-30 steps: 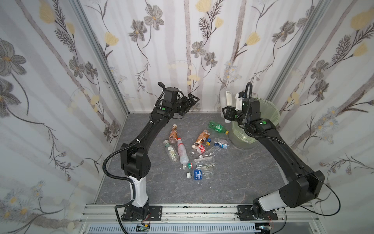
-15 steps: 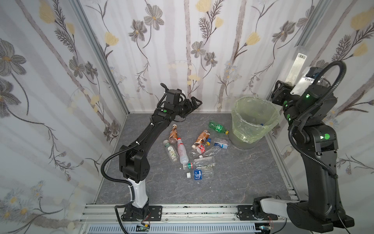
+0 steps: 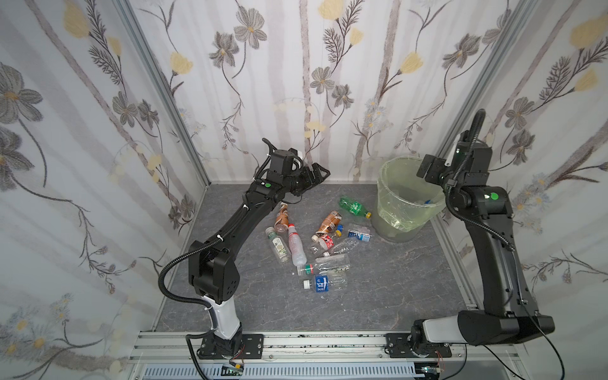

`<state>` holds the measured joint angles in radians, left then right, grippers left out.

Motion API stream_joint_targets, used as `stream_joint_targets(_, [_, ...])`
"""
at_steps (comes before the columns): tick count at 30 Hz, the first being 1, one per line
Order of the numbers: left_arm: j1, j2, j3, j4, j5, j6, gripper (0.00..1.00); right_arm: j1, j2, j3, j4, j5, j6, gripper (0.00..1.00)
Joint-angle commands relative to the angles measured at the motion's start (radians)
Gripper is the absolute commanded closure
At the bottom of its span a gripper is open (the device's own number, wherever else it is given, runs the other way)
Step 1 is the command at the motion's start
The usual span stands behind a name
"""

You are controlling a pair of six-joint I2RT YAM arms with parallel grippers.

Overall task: Throw the plastic bottles in the bin
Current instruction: 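Carry the frosted bottle over the bin with the right gripper while the left draws back, then grasp the Nescafe coffee bottle with the left gripper while the right returns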

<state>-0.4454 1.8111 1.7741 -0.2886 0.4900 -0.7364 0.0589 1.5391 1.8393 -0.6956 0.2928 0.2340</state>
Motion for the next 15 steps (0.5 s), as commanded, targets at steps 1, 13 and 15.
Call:
stream_joint_targets(1, [-0.004,-0.007,-0.002,0.026,-0.019,0.011,0.00,0.004,0.003,0.018,0.013,-0.020,-0.004,0.00])
stream_joint_targets(13, [0.038,-0.075,-0.170,0.021,-0.070,0.059,0.00,0.105,-0.043,-0.102,0.097,-0.107,0.010,0.00])
stream_joint_targets(15, [0.066,-0.098,-0.231,0.016,-0.084,0.074,0.00,0.150,-0.050,-0.149,0.134,-0.125,0.010,0.00])
